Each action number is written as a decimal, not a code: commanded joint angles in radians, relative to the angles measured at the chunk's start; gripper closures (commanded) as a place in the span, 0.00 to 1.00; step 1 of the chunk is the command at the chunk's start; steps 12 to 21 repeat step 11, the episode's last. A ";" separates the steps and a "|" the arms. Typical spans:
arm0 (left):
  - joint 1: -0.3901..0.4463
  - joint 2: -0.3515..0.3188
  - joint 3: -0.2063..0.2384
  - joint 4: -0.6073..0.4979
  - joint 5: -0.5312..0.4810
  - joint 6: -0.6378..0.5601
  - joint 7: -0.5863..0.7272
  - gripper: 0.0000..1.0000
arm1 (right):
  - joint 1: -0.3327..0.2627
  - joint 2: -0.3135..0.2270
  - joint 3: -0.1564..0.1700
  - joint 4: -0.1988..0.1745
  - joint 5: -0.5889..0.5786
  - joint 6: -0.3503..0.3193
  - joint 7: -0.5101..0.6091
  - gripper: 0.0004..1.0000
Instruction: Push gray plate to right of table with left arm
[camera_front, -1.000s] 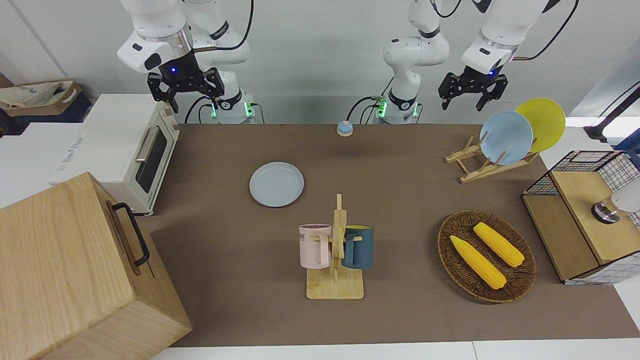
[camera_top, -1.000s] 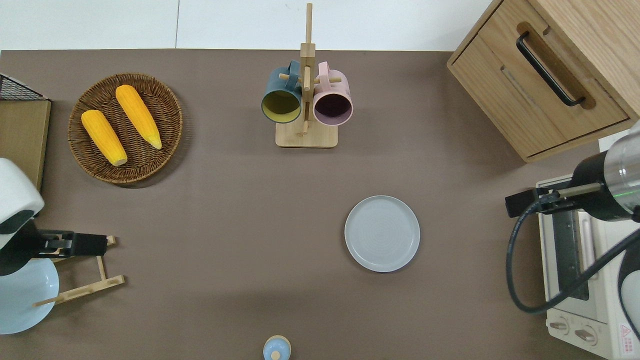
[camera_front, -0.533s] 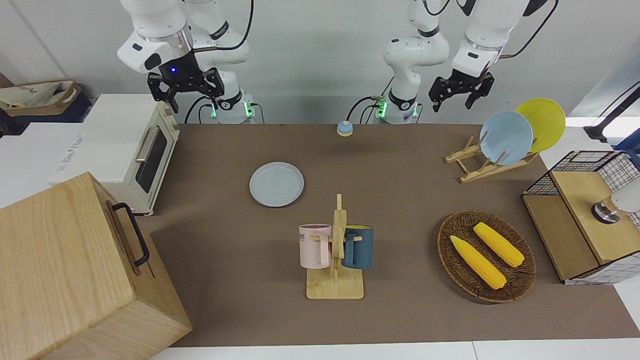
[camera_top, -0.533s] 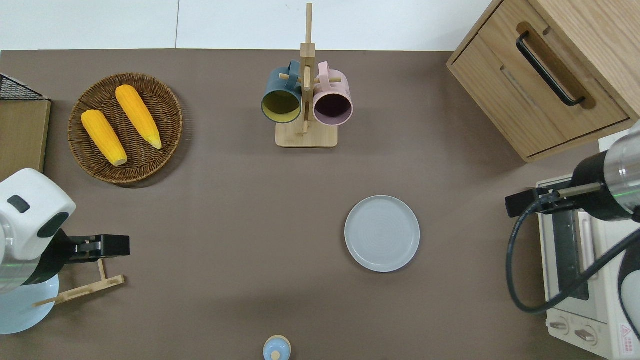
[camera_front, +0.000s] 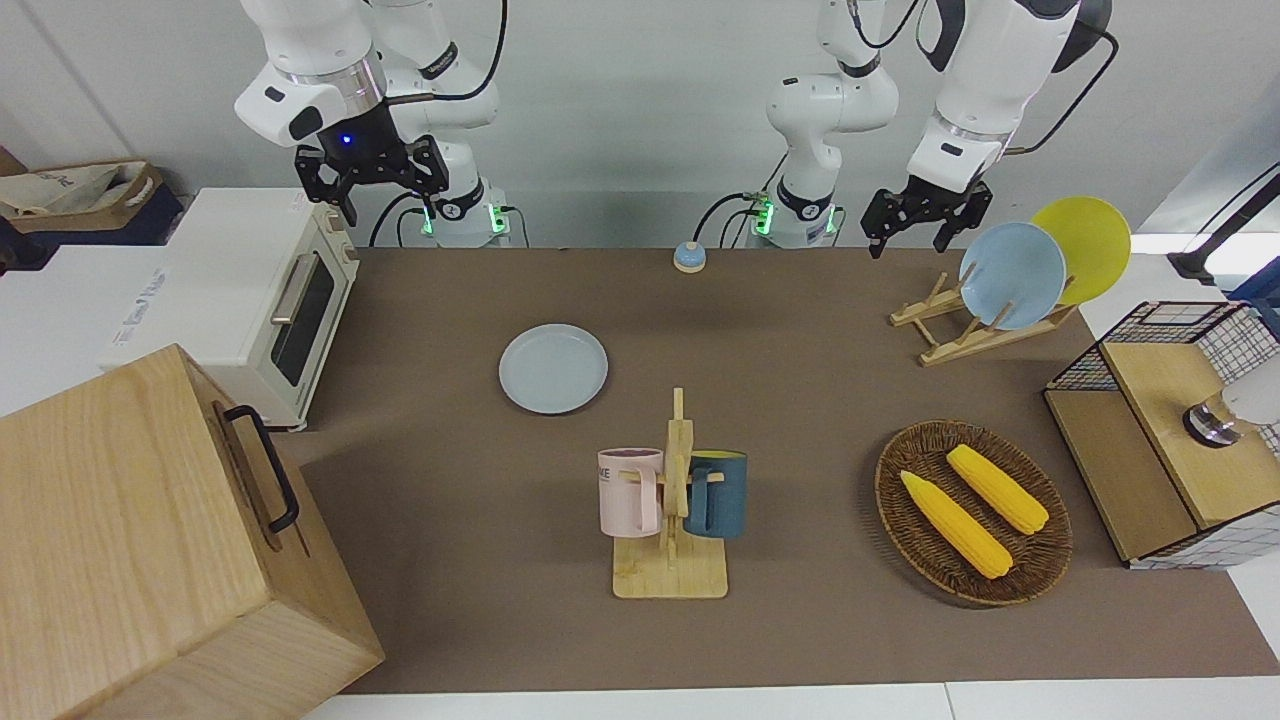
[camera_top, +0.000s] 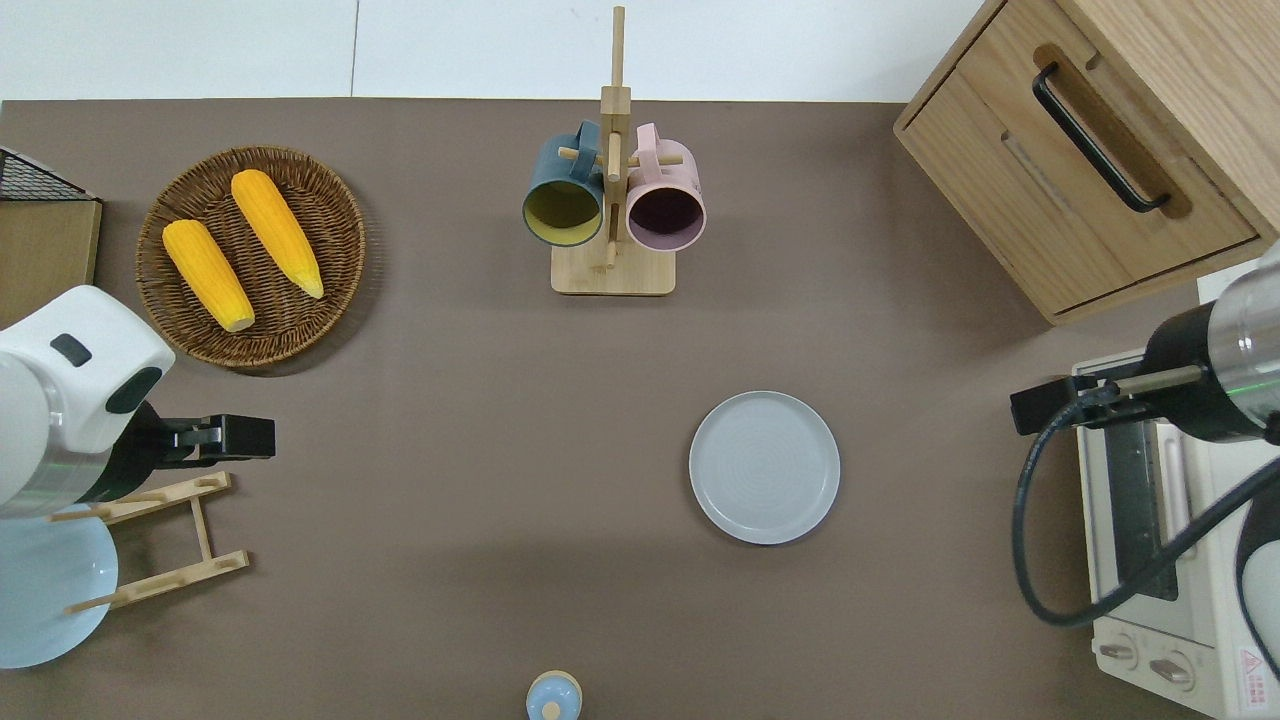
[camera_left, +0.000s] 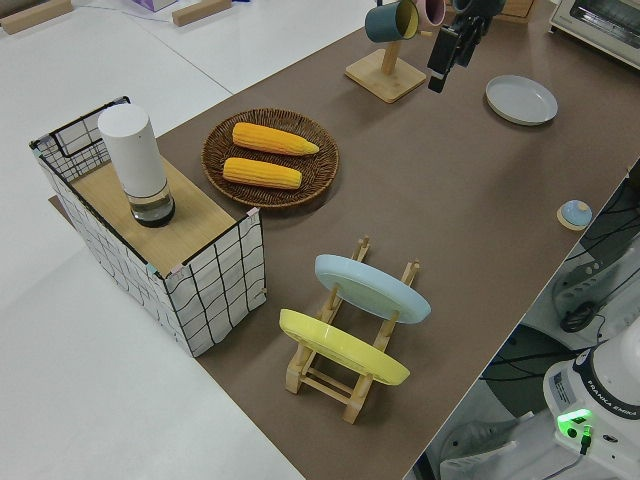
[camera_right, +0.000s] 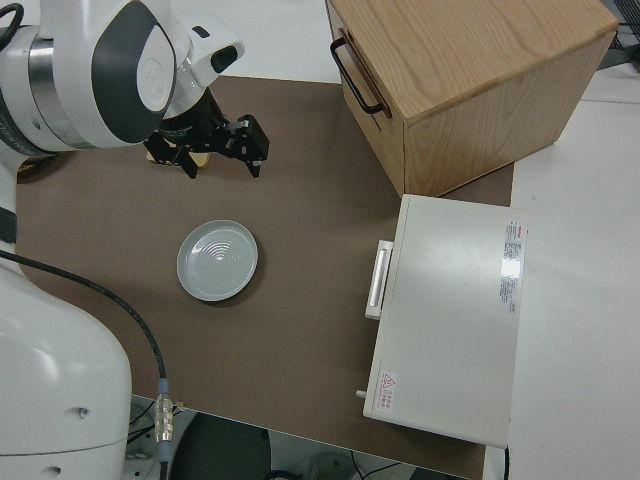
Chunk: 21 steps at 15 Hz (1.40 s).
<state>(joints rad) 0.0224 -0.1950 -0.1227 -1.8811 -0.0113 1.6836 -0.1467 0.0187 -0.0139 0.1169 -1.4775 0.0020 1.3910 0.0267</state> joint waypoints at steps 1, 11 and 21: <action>0.011 0.022 0.002 0.051 0.007 -0.007 0.072 0.00 | -0.020 -0.003 0.015 0.008 0.010 -0.015 0.002 0.02; 0.005 0.032 0.002 0.059 0.007 -0.007 0.072 0.00 | -0.020 -0.003 0.015 0.008 0.010 -0.015 0.001 0.02; 0.005 0.032 0.002 0.059 0.007 -0.007 0.072 0.00 | -0.020 -0.003 0.015 0.008 0.010 -0.015 0.001 0.02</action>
